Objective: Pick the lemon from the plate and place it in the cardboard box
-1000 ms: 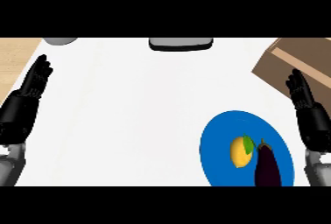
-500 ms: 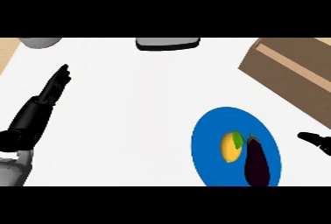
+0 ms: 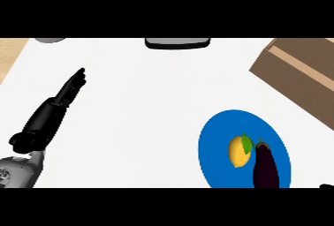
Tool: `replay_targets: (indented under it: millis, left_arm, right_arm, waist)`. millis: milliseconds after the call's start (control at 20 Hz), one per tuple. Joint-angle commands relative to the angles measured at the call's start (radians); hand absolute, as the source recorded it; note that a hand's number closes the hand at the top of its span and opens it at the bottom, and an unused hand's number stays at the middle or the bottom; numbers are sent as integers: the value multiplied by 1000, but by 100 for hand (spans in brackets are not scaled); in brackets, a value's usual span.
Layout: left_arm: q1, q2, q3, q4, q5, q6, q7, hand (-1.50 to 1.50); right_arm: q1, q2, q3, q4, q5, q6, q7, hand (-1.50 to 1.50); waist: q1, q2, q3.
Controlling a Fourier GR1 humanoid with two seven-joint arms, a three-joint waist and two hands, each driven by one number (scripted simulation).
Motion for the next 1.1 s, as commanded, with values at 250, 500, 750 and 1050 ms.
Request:
replay_targets:
  millis: [250, 500, 750, 1050]
  left_arm:
    - [-55, -6, 15, 45, 7, -54, -10, 0]
    - [-36, -53, -33, 43, -34, -42, -30, 0]
    - [-121, -69, -9, 102, -36, -49, -5, 0]
    - [-107, -121, -44, 97, -71, -34, -14, 0]
  right_arm:
    - [42, -190, 139, -184, 170, 275, 367, -150]
    - [-133, -257, 296, -207, 133, 412, 618, -150]
    - [-330, -242, 462, -199, 103, 527, 888, -150]
    - [-542, -84, 661, -92, 106, 584, 1109, -150]
  waist:
    - [37, 13, -2]
    - [68, 15, -3]
    - [68, 16, -3]
    - [65, 12, -2]
